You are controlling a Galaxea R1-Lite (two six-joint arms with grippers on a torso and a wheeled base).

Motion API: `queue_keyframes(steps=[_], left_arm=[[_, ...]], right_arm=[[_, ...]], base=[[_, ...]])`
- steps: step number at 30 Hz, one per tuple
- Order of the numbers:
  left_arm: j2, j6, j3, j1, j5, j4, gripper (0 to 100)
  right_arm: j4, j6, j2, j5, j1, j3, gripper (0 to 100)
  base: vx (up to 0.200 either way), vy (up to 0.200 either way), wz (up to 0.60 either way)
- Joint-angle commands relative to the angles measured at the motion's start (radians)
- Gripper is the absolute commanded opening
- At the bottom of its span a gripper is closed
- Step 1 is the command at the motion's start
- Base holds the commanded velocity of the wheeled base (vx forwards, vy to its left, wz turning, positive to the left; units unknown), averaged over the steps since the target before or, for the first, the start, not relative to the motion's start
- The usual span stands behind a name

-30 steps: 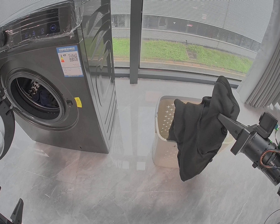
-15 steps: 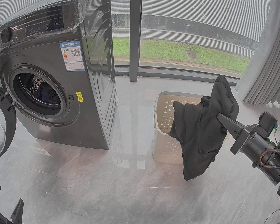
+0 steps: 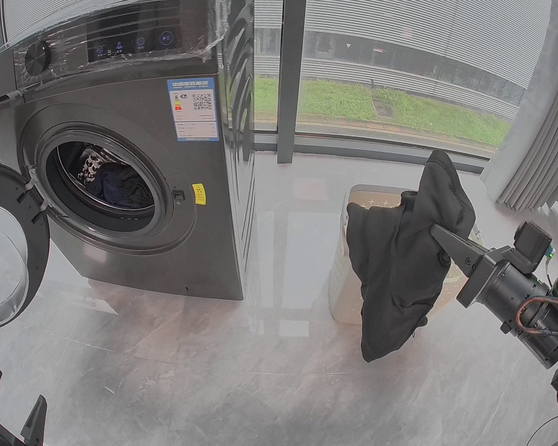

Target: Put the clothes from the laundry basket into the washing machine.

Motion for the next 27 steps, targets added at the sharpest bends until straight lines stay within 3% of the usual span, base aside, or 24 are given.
queue_keyframes(steps=[1, 12, 21, 27], left_arm=[[-0.014, 0.000, 0.016, 0.000, 0.000, 0.000, 100], [-0.014, 0.006, 0.016, 0.000, 0.000, 0.000, 100], [-0.014, 0.004, 0.016, 0.000, 0.000, 0.000, 100], [-0.014, 0.004, 0.016, 0.000, 0.000, 0.000, 100]], right_arm=[[-0.012, -0.001, 0.002, 0.000, 0.001, 0.000, 0], [-0.038, -0.003, 0.011, -0.001, 0.001, -0.005, 0], [-0.038, -0.003, 0.010, -0.003, -0.005, -0.009, 0], [-0.039, -0.001, 0.010, -0.003, -0.006, -0.009, 0]], base=[[0.000, 0.000, 0.00], [0.000, 0.000, 0.00], [-0.200, 0.000, 0.00], [0.000, 0.000, 0.00]])
